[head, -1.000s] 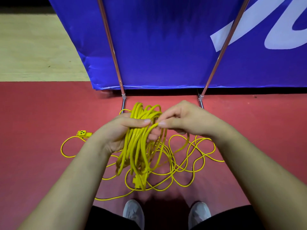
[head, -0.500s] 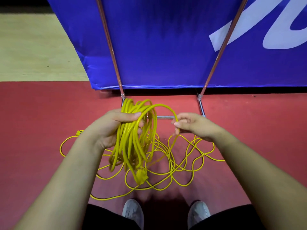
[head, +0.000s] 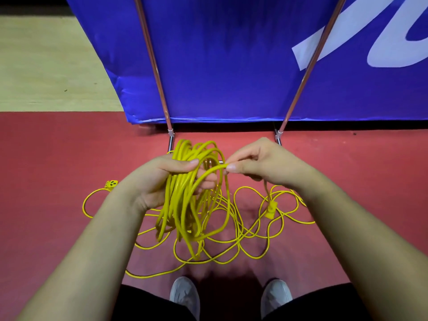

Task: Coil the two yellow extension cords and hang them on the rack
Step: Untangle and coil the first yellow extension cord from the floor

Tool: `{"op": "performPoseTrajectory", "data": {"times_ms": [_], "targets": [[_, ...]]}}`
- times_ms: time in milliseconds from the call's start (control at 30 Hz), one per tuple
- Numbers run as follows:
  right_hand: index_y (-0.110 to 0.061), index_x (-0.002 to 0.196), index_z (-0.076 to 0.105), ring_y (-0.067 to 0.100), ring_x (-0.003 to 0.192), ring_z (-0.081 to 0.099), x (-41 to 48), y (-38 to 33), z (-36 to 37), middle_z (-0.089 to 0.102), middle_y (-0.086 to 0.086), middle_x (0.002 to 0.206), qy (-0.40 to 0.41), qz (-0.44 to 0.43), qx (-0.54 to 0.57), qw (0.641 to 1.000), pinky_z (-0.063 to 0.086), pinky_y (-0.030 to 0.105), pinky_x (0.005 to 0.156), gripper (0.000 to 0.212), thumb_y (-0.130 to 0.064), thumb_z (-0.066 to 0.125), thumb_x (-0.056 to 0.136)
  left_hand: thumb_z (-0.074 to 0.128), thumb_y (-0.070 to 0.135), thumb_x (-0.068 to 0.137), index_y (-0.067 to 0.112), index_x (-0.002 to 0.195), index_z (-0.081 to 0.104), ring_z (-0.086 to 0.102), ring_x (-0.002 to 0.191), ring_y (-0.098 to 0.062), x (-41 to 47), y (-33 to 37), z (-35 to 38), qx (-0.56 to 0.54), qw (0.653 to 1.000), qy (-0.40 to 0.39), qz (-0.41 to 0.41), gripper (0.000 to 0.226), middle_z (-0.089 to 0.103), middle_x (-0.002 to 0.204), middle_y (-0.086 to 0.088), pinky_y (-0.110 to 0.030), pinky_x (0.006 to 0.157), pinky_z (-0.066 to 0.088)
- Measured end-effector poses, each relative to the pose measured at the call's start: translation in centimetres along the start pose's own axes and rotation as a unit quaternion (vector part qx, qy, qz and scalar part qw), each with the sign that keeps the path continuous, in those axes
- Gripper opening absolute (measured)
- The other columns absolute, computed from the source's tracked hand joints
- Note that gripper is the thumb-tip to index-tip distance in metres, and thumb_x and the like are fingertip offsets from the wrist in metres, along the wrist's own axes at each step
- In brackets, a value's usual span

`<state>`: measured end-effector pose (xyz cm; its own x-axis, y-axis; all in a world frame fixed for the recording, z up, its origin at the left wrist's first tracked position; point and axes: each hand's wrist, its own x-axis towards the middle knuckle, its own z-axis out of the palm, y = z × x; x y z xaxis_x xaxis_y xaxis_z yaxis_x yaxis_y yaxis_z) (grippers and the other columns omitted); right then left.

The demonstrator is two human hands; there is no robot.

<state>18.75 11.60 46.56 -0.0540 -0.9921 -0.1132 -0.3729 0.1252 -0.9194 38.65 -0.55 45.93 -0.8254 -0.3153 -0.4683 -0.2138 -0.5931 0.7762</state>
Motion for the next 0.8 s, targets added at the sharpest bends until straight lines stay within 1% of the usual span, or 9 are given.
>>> {"op": "performPoseTrajectory", "data": {"times_ms": [67,167,267,367,467,533,600,700,800], "targets": [[-0.004,0.090,0.076,-0.001,0.051,0.041,-0.1,-1.2,0.5,0.055,-0.008,0.053,0.006,-0.028,-0.080,0.996,0.033,0.014,0.051,0.012,-0.013,0.069,0.088,0.059,0.015,0.074,0.003,0.079,0.076,0.072,0.066,-0.025,0.2,-0.4,0.4,0.022,1.000,-0.002,-0.013,0.021,0.073,0.081,-0.019,-0.028,0.056,0.057],[-0.010,0.082,0.074,0.005,0.059,0.041,-0.2,-1.4,1.0,0.059,0.014,0.065,0.015,-0.042,-0.146,0.988,0.036,0.026,0.054,0.018,-0.026,0.070,0.088,0.078,0.021,0.065,0.007,0.075,0.072,0.063,0.051,-0.020,0.1,-0.6,0.7,0.004,0.999,-0.040,-0.027,0.019,0.066,0.068,-0.009,-0.027,0.050,0.054],[-0.008,0.073,0.067,0.003,0.053,0.034,-0.1,-0.1,0.5,0.044,0.002,0.057,0.030,-0.010,-0.141,0.990,0.030,0.022,0.051,0.030,-0.035,0.071,0.086,0.085,0.021,0.061,0.009,0.090,0.068,0.053,0.050,-0.017,0.3,-0.6,0.5,-0.048,0.993,-0.099,-0.033,0.036,0.054,0.069,-0.005,-0.028,0.051,0.049],[-0.002,0.076,0.060,0.005,0.063,0.041,0.1,3.2,-0.4,0.049,0.017,0.068,-0.035,0.022,-0.150,0.988,0.037,0.031,0.060,0.036,-0.035,0.073,0.084,0.084,0.016,0.063,0.009,0.098,0.058,0.050,0.048,-0.016,0.3,-0.4,0.6,-0.091,0.988,-0.123,-0.025,0.044,0.051,0.068,-0.004,-0.027,0.049,0.048],[-0.008,0.084,0.062,0.009,0.073,0.047,-0.4,7.6,-1.3,0.054,0.014,0.076,-0.115,0.075,-0.121,0.983,0.039,0.030,0.071,0.013,-0.017,0.069,0.089,0.083,0.014,0.063,0.015,0.093,0.047,0.049,0.046,-0.014,0.2,0.1,0.2,-0.119,0.986,-0.115,-0.003,0.047,0.051,0.065,-0.002,-0.026,0.049,0.048],[-0.015,0.084,0.064,0.011,0.073,0.055,-0.9,9.1,-1.7,0.061,0.009,0.076,-0.089,0.097,-0.073,0.989,0.042,0.024,0.073,0.008,-0.013,0.064,0.092,0.085,0.017,0.060,0.014,0.092,0.047,0.050,0.047,-0.015,0.1,0.4,-0.2,-0.099,0.991,-0.092,-0.003,0.050,0.052,0.064,-0.003,-0.025,0.050,0.047],[-0.014,0.091,0.069,0.015,0.071,0.060,-0.9,9.1,-1.8,0.060,0.013,0.075,-0.031,0.098,-0.008,0.995,0.049,0.023,0.074,0.010,-0.009,0.061,0.093,0.089,0.027,0.053,0.009,0.090,0.055,0.053,0.048,-0.017,0.2,0.3,-0.4,-0.040,0.997,-0.064,-0.022,0.053,0.055,0.064,-0.004,-0.025,0.050,0.047],[-0.018,0.104,0.073,0.013,0.061,0.054,-0.3,7.3,-1.8,0.054,0.009,0.068,0.013,0.058,-0.004,0.998,0.048,0.021,0.064,0.018,-0.009,0.060,0.093,0.092,0.042,0.043,0.009,0.077,0.069,0.059,0.049,-0.018,0.1,-0.1,-0.6,0.040,0.998,-0.025,-0.028,0.052,0.062,0.065,-0.006,-0.025,0.049,0.051],[-0.024,0.106,0.073,0.011,0.058,0.048,0.1,4.5,-0.6,0.053,-0.002,0.061,0.004,0.015,-0.049,0.999,0.043,0.025,0.060,0.020,-0.014,0.063,0.093,0.084,0.028,0.061,0.013,0.068,0.071,0.059,0.049,-0.017,-0.1,-0.6,-0.3,0.095,0.995,-0.035,-0.020,0.021,0.063,0.065,-0.007,-0.025,0.046,0.051]]}}
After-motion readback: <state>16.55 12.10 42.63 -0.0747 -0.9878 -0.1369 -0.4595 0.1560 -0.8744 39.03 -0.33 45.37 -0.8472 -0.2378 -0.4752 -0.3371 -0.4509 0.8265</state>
